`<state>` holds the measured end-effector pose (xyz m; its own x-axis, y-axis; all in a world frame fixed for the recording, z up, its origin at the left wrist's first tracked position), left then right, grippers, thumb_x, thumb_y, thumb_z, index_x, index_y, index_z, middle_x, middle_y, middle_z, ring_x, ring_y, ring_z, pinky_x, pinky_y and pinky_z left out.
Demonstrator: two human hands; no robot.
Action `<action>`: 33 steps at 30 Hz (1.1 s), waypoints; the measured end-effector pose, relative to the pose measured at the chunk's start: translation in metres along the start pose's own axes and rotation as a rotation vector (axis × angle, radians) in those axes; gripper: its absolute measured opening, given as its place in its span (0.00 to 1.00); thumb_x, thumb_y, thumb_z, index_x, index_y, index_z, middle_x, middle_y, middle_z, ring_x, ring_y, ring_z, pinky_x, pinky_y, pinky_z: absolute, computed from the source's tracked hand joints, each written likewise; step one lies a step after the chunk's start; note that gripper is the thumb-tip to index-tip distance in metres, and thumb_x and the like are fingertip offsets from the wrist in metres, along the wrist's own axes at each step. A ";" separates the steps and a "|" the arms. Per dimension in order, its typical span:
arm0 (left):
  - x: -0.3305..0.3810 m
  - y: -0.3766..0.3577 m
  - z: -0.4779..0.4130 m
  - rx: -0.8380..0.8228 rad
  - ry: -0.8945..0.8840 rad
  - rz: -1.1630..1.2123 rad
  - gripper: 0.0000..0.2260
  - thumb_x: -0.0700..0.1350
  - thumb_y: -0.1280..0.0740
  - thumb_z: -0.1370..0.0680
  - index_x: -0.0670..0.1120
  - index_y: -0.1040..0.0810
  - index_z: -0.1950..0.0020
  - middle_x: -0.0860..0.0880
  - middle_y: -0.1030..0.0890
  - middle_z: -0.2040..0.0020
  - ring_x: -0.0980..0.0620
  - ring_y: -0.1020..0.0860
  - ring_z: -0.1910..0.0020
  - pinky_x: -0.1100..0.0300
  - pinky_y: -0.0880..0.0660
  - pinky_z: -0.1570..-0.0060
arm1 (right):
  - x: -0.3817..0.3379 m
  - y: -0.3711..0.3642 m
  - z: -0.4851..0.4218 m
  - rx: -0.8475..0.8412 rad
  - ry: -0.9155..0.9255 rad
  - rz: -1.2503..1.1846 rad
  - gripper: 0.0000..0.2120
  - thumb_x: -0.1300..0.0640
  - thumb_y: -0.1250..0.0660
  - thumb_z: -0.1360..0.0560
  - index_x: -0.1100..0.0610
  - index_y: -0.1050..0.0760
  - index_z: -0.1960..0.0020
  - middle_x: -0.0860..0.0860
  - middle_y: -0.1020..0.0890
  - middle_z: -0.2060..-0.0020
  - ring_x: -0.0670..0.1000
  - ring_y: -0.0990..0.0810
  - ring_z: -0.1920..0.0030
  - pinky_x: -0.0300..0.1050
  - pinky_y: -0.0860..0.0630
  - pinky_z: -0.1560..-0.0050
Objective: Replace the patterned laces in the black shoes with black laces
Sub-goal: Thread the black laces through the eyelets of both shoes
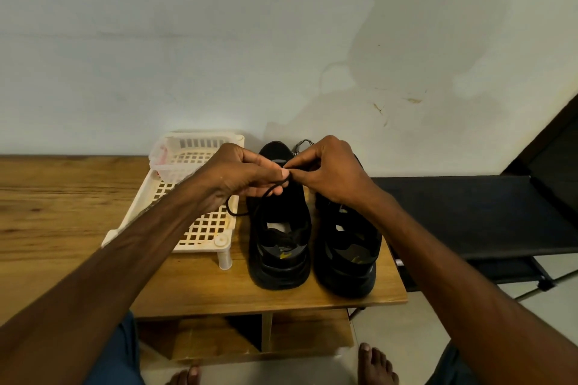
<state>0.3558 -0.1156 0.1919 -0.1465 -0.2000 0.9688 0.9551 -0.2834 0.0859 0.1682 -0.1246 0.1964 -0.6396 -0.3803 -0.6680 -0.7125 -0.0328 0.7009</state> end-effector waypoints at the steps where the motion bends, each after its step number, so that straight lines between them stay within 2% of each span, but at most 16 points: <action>1: -0.001 0.000 -0.001 0.004 0.017 0.006 0.11 0.39 0.22 0.29 0.36 0.15 0.48 0.39 0.13 0.55 0.50 0.14 0.60 0.65 0.19 0.62 | 0.000 0.000 0.000 -0.013 0.008 -0.008 0.07 0.58 0.24 0.25 0.54 0.13 0.47 0.47 0.12 0.56 0.36 0.17 0.58 0.25 0.26 0.60; 4: -0.003 0.000 -0.005 0.031 0.061 0.010 0.11 0.38 0.21 0.30 0.36 0.14 0.50 0.39 0.13 0.55 0.53 0.16 0.64 0.68 0.21 0.66 | -0.001 -0.002 0.000 -0.076 0.032 -0.038 0.09 0.59 0.25 0.24 0.53 0.14 0.44 0.46 0.12 0.53 0.41 0.15 0.56 0.30 0.21 0.56; 7: -0.004 -0.002 -0.006 0.075 0.064 -0.031 0.09 0.38 0.22 0.29 0.36 0.14 0.52 0.40 0.13 0.57 0.55 0.18 0.68 0.69 0.23 0.69 | 0.000 -0.004 -0.001 -0.129 0.020 -0.049 0.09 0.59 0.27 0.23 0.52 0.14 0.43 0.44 0.12 0.55 0.53 0.13 0.57 0.45 0.16 0.53; 8: -0.005 -0.002 -0.007 0.093 0.048 -0.067 0.08 0.38 0.23 0.28 0.36 0.14 0.53 0.40 0.13 0.58 0.55 0.19 0.69 0.69 0.25 0.70 | 0.001 -0.003 -0.002 -0.142 0.021 -0.042 0.09 0.60 0.27 0.22 0.52 0.14 0.43 0.42 0.13 0.56 0.54 0.13 0.59 0.47 0.15 0.55; 10: -0.005 -0.005 -0.009 0.147 -0.054 -0.241 0.06 0.42 0.24 0.26 0.39 0.14 0.56 0.44 0.13 0.62 0.53 0.20 0.70 0.66 0.25 0.70 | 0.001 -0.002 -0.004 -0.160 0.015 -0.020 0.09 0.60 0.28 0.22 0.52 0.14 0.43 0.39 0.14 0.61 0.54 0.14 0.63 0.44 0.16 0.58; 13: -0.002 -0.014 -0.008 0.263 -0.289 -0.618 0.09 0.51 0.24 0.27 0.47 0.16 0.62 0.51 0.16 0.70 0.54 0.19 0.71 0.63 0.23 0.67 | 0.002 0.000 -0.006 -0.144 -0.010 -0.004 0.09 0.59 0.27 0.23 0.53 0.14 0.44 0.45 0.12 0.58 0.54 0.13 0.60 0.43 0.16 0.56; 15: 0.000 -0.018 -0.005 0.290 -0.374 -0.728 0.09 0.51 0.24 0.28 0.50 0.18 0.64 0.53 0.19 0.72 0.58 0.20 0.72 0.66 0.23 0.67 | 0.003 0.001 -0.008 -0.138 -0.017 -0.007 0.08 0.59 0.26 0.23 0.53 0.13 0.45 0.46 0.12 0.58 0.56 0.14 0.60 0.44 0.16 0.57; 17: 0.003 -0.020 -0.002 0.334 -0.447 -0.830 0.07 0.51 0.25 0.29 0.51 0.20 0.63 0.55 0.21 0.72 0.58 0.21 0.72 0.62 0.21 0.64 | 0.004 0.002 -0.008 -0.137 -0.022 -0.014 0.07 0.59 0.25 0.24 0.53 0.13 0.46 0.45 0.12 0.58 0.56 0.14 0.60 0.46 0.15 0.57; 20: 0.007 -0.024 0.002 0.395 -0.548 -0.959 0.07 0.51 0.27 0.30 0.49 0.21 0.61 0.56 0.24 0.71 0.54 0.23 0.69 0.53 0.21 0.61 | 0.005 0.005 -0.007 -0.122 -0.005 0.006 0.08 0.58 0.24 0.25 0.54 0.13 0.47 0.46 0.12 0.57 0.46 0.14 0.57 0.39 0.17 0.54; 22: 0.007 -0.026 0.003 0.388 -0.551 -0.953 0.06 0.50 0.27 0.30 0.49 0.20 0.59 0.55 0.22 0.69 0.52 0.21 0.67 0.50 0.20 0.59 | 0.006 0.007 -0.006 -0.117 0.010 0.023 0.09 0.57 0.22 0.27 0.54 0.12 0.47 0.47 0.12 0.56 0.42 0.15 0.55 0.38 0.18 0.51; 24: 0.005 -0.025 0.003 0.367 -0.532 -0.903 0.05 0.48 0.25 0.29 0.49 0.19 0.58 0.55 0.20 0.69 0.54 0.19 0.67 0.51 0.19 0.58 | 0.007 0.007 -0.004 -0.120 0.002 -0.001 0.10 0.57 0.20 0.29 0.54 0.12 0.48 0.46 0.12 0.56 0.41 0.14 0.55 0.39 0.18 0.49; 26: 0.004 -0.019 0.001 0.344 -0.496 -0.834 0.05 0.47 0.23 0.28 0.48 0.17 0.58 0.56 0.18 0.68 0.59 0.18 0.68 0.56 0.17 0.59 | 0.006 0.004 -0.003 -0.099 -0.005 -0.020 0.10 0.56 0.19 0.30 0.54 0.12 0.49 0.46 0.12 0.57 0.41 0.14 0.56 0.37 0.17 0.51; 29: 0.003 -0.011 -0.001 0.299 -0.421 -0.721 0.03 0.44 0.22 0.27 0.48 0.15 0.56 0.58 0.17 0.65 0.63 0.18 0.67 0.70 0.21 0.63 | 0.003 0.001 -0.002 -0.036 0.007 -0.016 0.08 0.55 0.19 0.30 0.55 0.12 0.52 0.47 0.12 0.60 0.41 0.15 0.59 0.33 0.19 0.56; 33: 0.003 -0.006 0.000 0.232 -0.436 -0.656 0.04 0.40 0.24 0.26 0.47 0.13 0.53 0.55 0.15 0.61 0.63 0.17 0.63 0.73 0.23 0.62 | 0.004 -0.001 -0.002 0.002 0.001 -0.024 0.07 0.55 0.20 0.29 0.55 0.12 0.52 0.47 0.13 0.61 0.42 0.15 0.61 0.32 0.20 0.58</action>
<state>0.3501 -0.1145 0.1943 -0.6261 0.3353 0.7039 0.7459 -0.0055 0.6661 0.1673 -0.1274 0.1936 -0.6222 -0.3805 -0.6842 -0.7281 -0.0398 0.6843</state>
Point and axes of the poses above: each hand's wrist, its own z-axis away from the middle knuckle, its own y-axis out of the back of the hand, x = y × z, the point moved 3 cm from there along -z, towards the middle knuckle
